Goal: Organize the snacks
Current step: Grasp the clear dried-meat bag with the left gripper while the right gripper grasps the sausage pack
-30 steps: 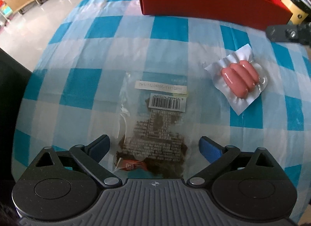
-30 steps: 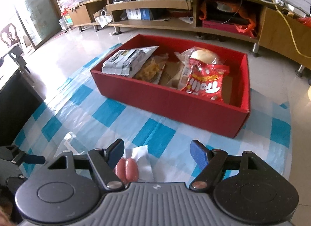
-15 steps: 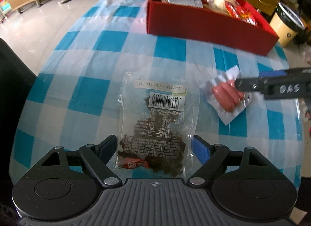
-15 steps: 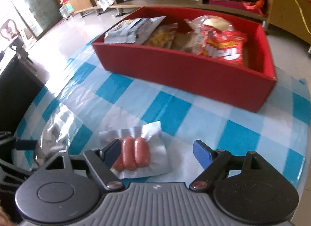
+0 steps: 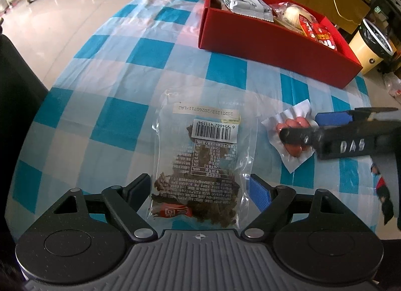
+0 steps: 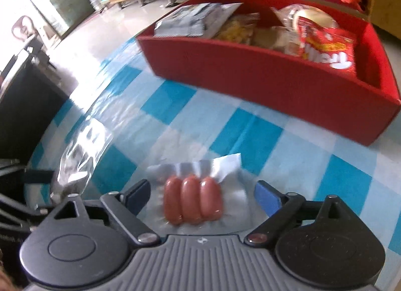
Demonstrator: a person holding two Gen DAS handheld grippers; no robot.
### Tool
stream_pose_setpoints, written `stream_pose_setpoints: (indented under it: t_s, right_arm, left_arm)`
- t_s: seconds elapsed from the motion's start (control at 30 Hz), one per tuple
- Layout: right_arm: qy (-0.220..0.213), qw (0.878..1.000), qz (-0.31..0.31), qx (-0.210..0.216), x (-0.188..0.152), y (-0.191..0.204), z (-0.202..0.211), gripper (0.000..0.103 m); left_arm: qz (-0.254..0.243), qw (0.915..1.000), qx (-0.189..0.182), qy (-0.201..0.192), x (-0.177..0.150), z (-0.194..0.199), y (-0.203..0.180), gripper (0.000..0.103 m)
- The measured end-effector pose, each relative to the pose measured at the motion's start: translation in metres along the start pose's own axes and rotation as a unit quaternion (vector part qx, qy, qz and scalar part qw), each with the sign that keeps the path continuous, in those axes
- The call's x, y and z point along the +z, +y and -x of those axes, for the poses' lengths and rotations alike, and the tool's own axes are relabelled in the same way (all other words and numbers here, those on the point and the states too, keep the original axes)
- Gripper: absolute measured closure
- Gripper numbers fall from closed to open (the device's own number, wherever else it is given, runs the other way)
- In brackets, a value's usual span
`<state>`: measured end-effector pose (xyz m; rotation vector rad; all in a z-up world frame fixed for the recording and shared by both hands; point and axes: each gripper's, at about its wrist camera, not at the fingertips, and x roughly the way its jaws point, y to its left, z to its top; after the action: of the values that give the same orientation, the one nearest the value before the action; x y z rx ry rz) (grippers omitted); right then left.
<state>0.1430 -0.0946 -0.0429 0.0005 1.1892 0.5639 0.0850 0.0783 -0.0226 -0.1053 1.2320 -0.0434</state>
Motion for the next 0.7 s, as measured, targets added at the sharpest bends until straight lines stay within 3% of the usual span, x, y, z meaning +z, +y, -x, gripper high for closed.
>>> stream_pose_setpoints:
  t_s: [0.13, 0.23, 0.37, 0.4, 0.43, 0.53, 0.7]
  right_arm:
    - [0.001, 0.997, 0.065, -0.040, -0.008, 0.022, -0.008, 0.007]
    - [-0.006, 0.992, 0.104, -0.066, -0.016, 0.032, -0.010, 0.013]
    - [-0.013, 0.995, 0.082, -0.052, -0.016, 0.021, 0.001, 0.017]
    - [-0.018, 0.996, 0.076, -0.052, -0.016, 0.018, 0.006, 0.022]
    - [-0.022, 0.996, 0.072, -0.055, -0.015, 0.016, 0.010, 0.035]
    - [-0.024, 0.998, 0.040, -0.033, -0.012, 0.003, 0.019, 0.044]
    - [-0.020, 1.000, 0.000, -0.009, -0.010, -0.008, 0.019, 0.042]
  left_arm:
    - [0.002, 1.0000, 0.002, 0.002, 0.000, -0.001, 0.000, 0.016]
    - [0.005, 1.0000, 0.003, 0.006, 0.001, -0.001, 0.001, 0.016]
    - [0.005, 1.0000, -0.002, 0.003, 0.001, 0.001, 0.001, 0.015]
    - [0.005, 1.0000, -0.004, 0.002, 0.002, 0.001, 0.001, 0.015]
    - [0.004, 1.0000, -0.006, 0.000, 0.002, 0.002, 0.000, 0.015]
    - [0.001, 1.0000, -0.008, -0.003, 0.003, 0.004, -0.002, 0.015]
    - [0.002, 1.0000, -0.008, -0.004, 0.004, 0.004, -0.004, 0.015]
